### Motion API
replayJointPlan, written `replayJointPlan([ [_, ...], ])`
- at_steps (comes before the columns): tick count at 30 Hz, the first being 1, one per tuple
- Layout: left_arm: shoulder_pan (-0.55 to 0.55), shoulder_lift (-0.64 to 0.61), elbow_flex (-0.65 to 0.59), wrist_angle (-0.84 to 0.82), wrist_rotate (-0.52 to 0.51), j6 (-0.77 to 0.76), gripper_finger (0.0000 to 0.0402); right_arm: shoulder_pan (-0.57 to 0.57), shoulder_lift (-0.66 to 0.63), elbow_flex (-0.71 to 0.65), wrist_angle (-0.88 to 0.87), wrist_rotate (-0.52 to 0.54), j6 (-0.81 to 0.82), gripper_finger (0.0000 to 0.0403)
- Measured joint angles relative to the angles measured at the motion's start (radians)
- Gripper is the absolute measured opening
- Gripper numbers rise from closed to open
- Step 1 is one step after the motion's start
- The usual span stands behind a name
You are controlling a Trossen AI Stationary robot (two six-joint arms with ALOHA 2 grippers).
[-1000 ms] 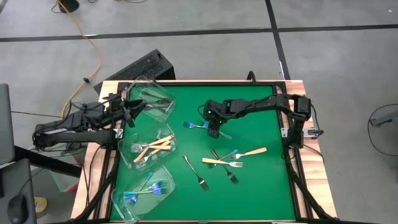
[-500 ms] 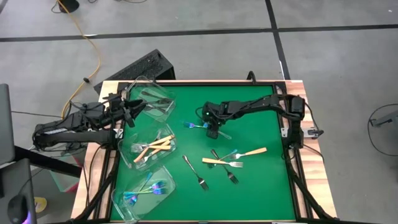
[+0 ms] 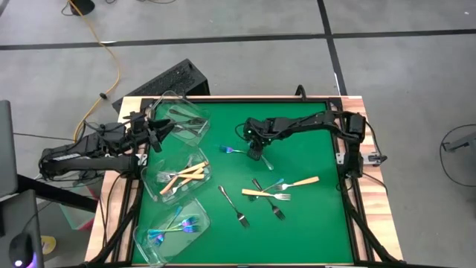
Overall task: Sort silverware by color (type)
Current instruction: Put the blue fork into the bottom transparent bin
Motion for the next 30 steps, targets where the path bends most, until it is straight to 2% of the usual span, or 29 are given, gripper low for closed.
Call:
replayJointPlan([
  [9,0.0,0.0,0.0,0.0,-0.001,0.0,0.0172,-0.009,0.0,0.03,-0.006,-0.017,0.038,0.0171],
  [20,0.0,0.0,0.0,0.001,-0.009,0.0,0.0172,-0.018,-0.001,0.047,-0.124,-0.022,0.373,0.0171],
  [30,0.0,0.0,0.0,0.001,-0.025,-0.006,0.0172,-0.016,-0.001,0.024,-0.115,-0.023,0.393,0.0171],
])
